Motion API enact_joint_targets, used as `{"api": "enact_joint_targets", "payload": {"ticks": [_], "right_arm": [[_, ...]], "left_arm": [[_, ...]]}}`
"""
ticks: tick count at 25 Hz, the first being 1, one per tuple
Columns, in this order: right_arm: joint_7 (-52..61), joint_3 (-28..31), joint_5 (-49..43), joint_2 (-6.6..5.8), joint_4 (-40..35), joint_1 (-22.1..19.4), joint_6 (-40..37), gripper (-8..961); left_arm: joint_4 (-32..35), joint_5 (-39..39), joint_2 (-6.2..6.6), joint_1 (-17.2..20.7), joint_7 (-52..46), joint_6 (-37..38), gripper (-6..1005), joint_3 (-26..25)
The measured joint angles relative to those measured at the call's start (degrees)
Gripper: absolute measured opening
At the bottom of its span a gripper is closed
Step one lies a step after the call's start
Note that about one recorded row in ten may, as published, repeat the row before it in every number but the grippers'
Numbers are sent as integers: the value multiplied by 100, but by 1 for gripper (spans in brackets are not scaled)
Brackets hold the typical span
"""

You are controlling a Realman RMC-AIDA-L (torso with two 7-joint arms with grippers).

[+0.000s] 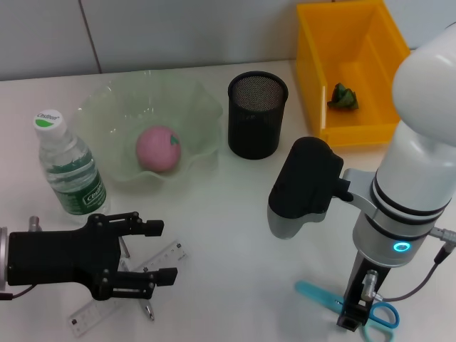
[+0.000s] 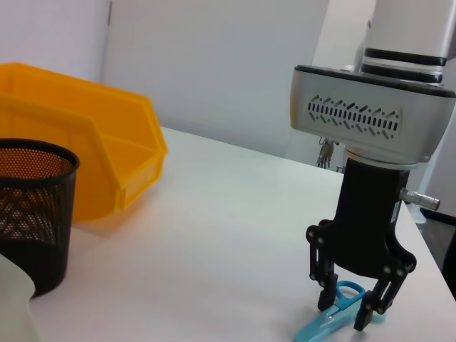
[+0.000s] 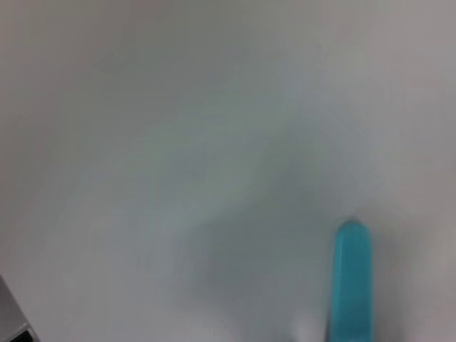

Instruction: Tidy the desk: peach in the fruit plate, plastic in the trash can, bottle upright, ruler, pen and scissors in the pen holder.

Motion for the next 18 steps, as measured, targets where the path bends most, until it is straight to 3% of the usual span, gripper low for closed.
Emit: {"api": "enact_joint_targets", "payload": {"ticks": [10,18], "right_arm": [[69,-125,-18,0,0,0,25,294],[94,-143,-26,0,0,-11,25,294]], "left_arm": [[0,-1,14,-8,7,1,818,-14],[0,-4,14,-1,9,0,818,-14]]}}
